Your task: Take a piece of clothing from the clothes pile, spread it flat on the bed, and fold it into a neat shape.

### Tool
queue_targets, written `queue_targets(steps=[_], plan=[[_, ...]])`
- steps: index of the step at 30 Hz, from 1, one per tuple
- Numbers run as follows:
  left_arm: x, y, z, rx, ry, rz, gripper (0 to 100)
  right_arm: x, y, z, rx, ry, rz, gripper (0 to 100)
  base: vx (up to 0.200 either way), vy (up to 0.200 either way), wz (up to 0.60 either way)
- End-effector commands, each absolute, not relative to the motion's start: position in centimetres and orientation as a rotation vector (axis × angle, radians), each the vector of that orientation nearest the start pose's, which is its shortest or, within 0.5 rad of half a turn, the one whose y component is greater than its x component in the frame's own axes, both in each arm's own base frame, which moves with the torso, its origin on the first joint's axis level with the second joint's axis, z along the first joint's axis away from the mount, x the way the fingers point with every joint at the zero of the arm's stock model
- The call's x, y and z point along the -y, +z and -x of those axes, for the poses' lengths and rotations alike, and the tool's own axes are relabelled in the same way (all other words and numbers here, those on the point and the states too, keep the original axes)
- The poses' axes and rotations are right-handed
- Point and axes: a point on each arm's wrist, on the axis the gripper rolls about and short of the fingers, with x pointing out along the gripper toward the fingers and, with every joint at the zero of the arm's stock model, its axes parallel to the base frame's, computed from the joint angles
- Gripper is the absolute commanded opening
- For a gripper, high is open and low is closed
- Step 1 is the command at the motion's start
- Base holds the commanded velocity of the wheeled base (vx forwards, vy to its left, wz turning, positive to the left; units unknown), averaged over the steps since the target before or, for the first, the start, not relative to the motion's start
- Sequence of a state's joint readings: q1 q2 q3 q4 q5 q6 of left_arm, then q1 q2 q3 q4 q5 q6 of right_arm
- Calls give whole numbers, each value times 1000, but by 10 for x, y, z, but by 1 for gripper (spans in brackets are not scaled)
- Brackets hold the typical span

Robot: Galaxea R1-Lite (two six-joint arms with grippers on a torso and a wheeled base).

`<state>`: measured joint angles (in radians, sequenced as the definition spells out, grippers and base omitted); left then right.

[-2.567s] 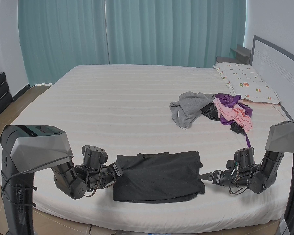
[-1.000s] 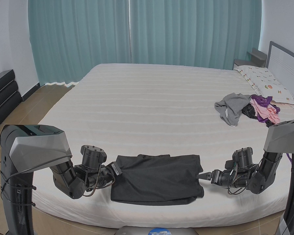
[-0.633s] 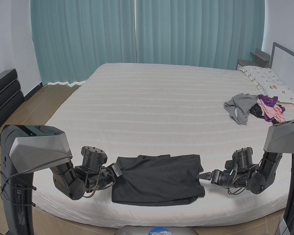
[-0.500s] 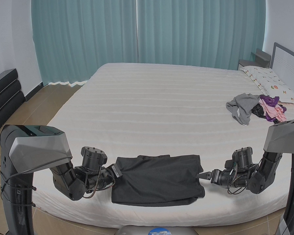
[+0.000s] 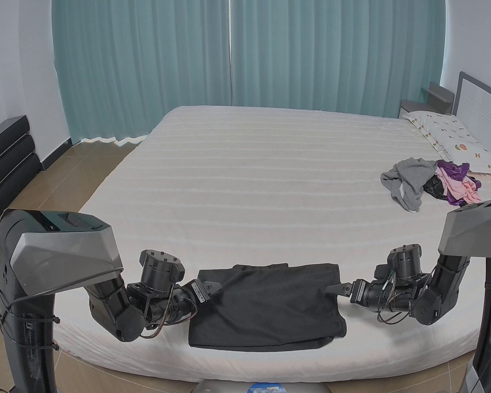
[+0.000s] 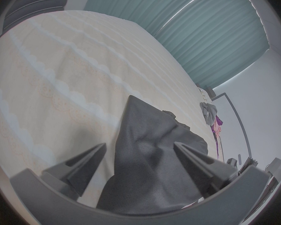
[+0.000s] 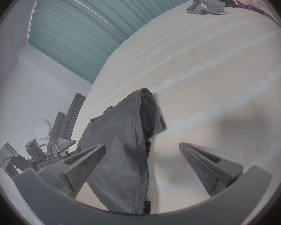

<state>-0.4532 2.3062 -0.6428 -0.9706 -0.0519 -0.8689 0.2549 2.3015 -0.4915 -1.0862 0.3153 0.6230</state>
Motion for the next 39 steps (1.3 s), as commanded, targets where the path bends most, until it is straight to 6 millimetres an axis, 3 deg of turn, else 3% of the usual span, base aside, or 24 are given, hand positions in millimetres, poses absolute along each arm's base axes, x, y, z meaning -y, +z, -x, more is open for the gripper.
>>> queue_targets(steps=[1,6,13,18,19,28,39], plan=[[151,-20,-306,-830,-158,698,100,-88,-32,-298,-878,306,-601,100,0,0,0],[152,-17,-321,-773,-160,753,100,-96,-31,-310,-844,288,-652,100,0,0,0],[162,-32,-348,-706,-136,726,100,-105,-35,-314,-832,278,-637,100,0,0,0],[164,-39,-347,-714,-157,652,100,-105,-35,-315,-831,278,-639,100,0,0,0],[164,-41,-347,-714,-160,635,0,-105,-35,-314,-832,276,-640,100,0,0,0],[162,-40,-356,-626,-43,688,0,-103,-34,-313,-835,272,-642,100,0,0,0],[160,-43,-353,-619,5,694,0,-103,-34,-312,-835,267,-645,100,0,0,0]])
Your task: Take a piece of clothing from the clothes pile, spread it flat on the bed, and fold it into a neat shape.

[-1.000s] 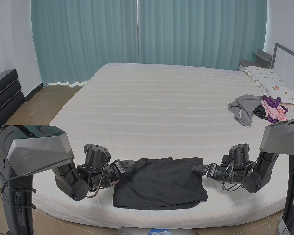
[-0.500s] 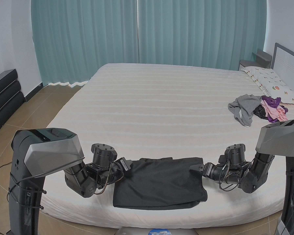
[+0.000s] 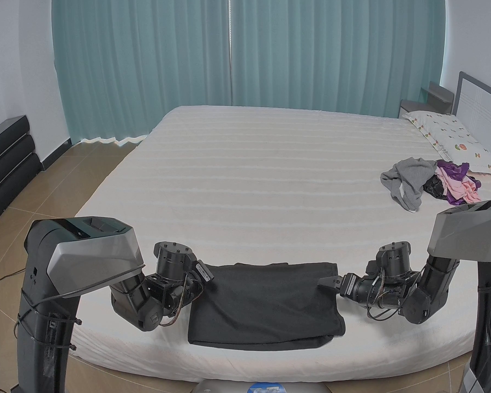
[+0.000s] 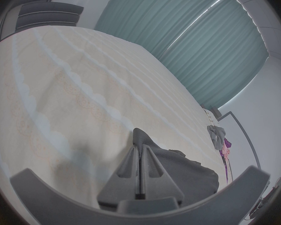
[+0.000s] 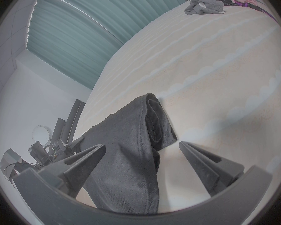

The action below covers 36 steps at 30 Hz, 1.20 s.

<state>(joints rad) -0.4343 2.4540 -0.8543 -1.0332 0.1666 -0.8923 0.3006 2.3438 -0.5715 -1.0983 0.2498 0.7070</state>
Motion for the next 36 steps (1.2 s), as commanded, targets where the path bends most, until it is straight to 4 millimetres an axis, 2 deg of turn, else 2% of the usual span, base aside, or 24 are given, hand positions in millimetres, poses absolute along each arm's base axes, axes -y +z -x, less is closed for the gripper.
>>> queue_targets(steps=[1,6,7,12,17,19,22,23,25,26,30,32,33,34,35,36], plan=[[160,-43,-353,-617,7,693,0,-102,-34,-312,-835,266,-644,100,0,0,0],[158,-44,-351,-626,10,692,0,-101,-33,-313,-830,265,-647,100,0,0,0],[158,-43,-350,-627,10,695,100,-101,-32,-313,-828,265,-649,100,0,0,0],[155,-38,-351,-620,26,758,100,-97,-29,-316,-806,254,-653,100,0,0,0],[123,-23,-350,-605,73,814,100,-88,-9,-319,-713,184,-632,100,0,0,0],[109,-9,-347,-575,88,817,100,-82,3,-315,-684,170,-638,100,0,0,0],[92,24,-331,-515,86,818,100,-71,21,-299,-654,154,-652,100,0,0,0],[92,24,-331,-515,86,818,100,-71,21,-299,-654,154,-652,100,0,0,0],[84,56,-306,-466,54,803,100,-58,39,-275,-628,134,-660,100,0,0,0],[81,65,-297,-452,44,792,100,-53,46,-268,-607,130,-664,100,0,0,0],[73,95,-262,-395,5,767,100,-40,73,-237,-501,139,-675,100,0,0,0],[68,110,-237,-360,-21,763,100,-35,90,-217,-426,158,-680,100,0,0,0],[68,110,-237,-360,-21,763,100,-35,90,-217,-426,158,-680,100,0,0,0],[63,122,-216,-322,-52,748,100,-31,102,-199,-361,171,-678,100,0,0,0],[63,123,-214,-318,-52,747,100,-31,102,-198,-357,173,-677,100,0,0,0],[57,134,-196,-268,-71,729,100,-28,112,-181,-300,178,-653,100,0,0,0]])
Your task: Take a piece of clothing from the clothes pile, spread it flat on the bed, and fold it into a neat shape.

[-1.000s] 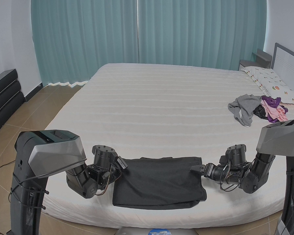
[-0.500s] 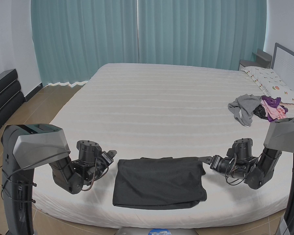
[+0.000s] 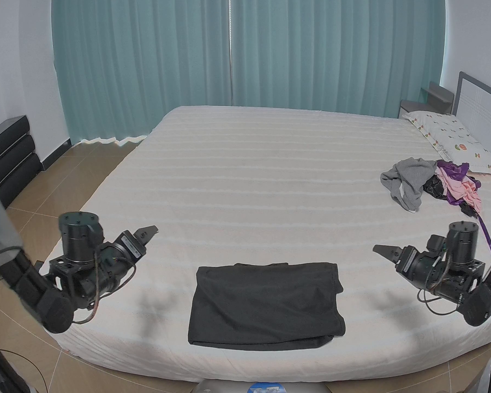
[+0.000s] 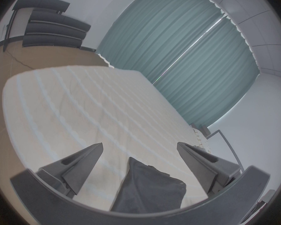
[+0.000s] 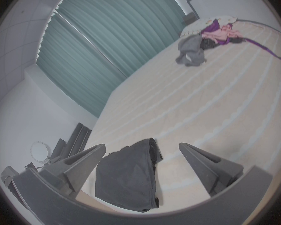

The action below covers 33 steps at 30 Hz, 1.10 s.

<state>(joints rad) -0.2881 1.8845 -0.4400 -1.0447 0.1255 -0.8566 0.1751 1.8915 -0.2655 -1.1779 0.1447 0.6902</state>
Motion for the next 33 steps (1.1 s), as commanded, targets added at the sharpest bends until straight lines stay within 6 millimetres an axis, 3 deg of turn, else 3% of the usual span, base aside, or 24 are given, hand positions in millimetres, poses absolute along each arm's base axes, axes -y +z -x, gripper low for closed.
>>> queue_targets(steps=[1,5,9,12,14,17,18,19,23,28,33], plan=[[54,137,-190,-248,-73,721,100,-27,114,-176,-285,178,-640,100,0,0,0],[40,153,-148,-138,-81,648,100,-22,126,-148,-179,180,-547,100,0,0,0],[30,161,-119,-79,-49,565,100,-19,140,-130,-81,184,-513,100,0,0,0],[20,172,-87,-20,-40,525,100,-15,149,-104,-13,183,-460,100,0,0,0],[17,175,-75,-12,-42,512,100,-14,149,-94,-15,183,-437,100,0,0,0],[6,173,-40,-35,-36,462,100,-9,138,-58,-48,193,-350,100,0,0,0],[6,173,-40,-35,-36,462,100,-9,138,-58,-48,193,-350,100,0,0,0],[0,170,-19,-15,-39,429,100,-7,130,-37,-50,197,-294,100,0,0,0],[-10,163,15,47,-32,370,100,-2,127,-4,-45,188,-225,100,0,0,0],[-11,157,38,100,98,250,100,2,136,24,-114,150,-219,100,0,0,0],[-7,164,52,179,218,201,100,2,139,36,-135,22,-189,100,0,0,0]])
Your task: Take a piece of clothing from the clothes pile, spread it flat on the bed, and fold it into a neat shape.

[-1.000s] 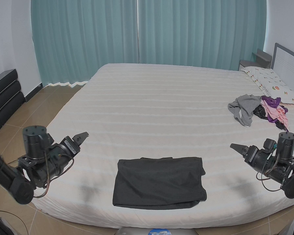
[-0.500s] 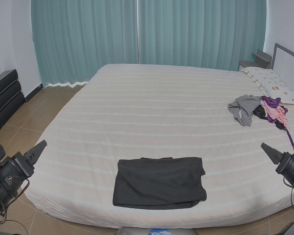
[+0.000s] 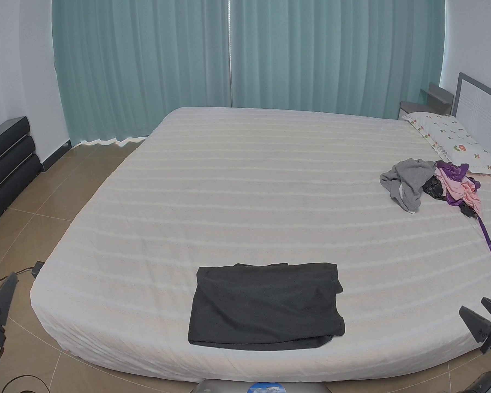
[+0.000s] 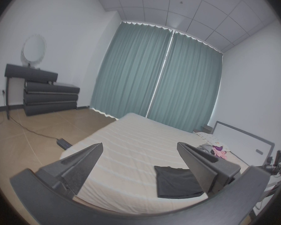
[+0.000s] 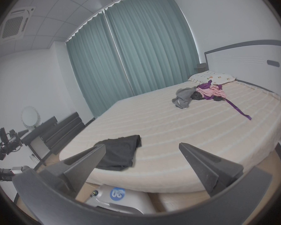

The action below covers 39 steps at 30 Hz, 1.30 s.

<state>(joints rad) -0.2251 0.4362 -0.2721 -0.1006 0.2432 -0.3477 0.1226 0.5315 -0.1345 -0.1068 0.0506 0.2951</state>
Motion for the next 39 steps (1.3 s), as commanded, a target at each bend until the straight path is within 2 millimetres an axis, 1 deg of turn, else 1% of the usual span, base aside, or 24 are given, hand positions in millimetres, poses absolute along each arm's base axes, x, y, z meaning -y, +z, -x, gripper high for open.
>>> queue_targets(steps=[1,2,3,5,6,10,13,17,18,20,22,26,28,29,30,36,39], plan=[[-7,164,54,182,219,200,100,2,139,36,-130,8,-181,100,0,0,0],[-5,166,60,209,225,196,100,3,137,38,-124,-31,-144,100,0,0,0],[-5,165,60,208,223,196,100,3,136,38,-124,-32,-143,100,0,0,0],[-5,162,63,218,214,151,100,3,131,40,-117,-47,-108,100,0,0,0],[-5,157,65,204,216,122,100,4,125,42,-106,-36,-90,100,0,0,0],[-5,152,64,170,215,120,100,1,112,48,-53,-59,-18,100,0,0,0],[-5,147,60,143,210,109,100,1,108,46,-61,-56,34,100,0,0,0],[-4,133,52,92,172,96,100,1,107,42,-29,-58,39,100,0,0,0],[-4,128,49,73,164,94,100,1,103,39,-15,-60,39,100,0,0,0],[-4,125,47,70,163,98,100,1,96,32,16,-62,41,100,0,0,0],[-4,117,42,61,157,98,100,1,81,23,56,-60,67,100,0,0,0],[-3,104,33,76,115,91,100,1,84,23,74,-53,96,100,0,0,0],[-2,94,27,73,77,70,100,1,84,23,75,-42,103,100,0,0,0],[-2,94,27,73,77,70,100,1,84,23,75,-42,103,100,0,0,0],[-1,83,22,62,62,17,100,1,83,23,74,-36,97,100,0,0,0],[0,82,22,56,22,-25,100,1,83,23,68,-30,57,100,0,0,0],[0,82,22,55,-16,-19,100,0,83,23,65,11,42,100,0,0,0]])
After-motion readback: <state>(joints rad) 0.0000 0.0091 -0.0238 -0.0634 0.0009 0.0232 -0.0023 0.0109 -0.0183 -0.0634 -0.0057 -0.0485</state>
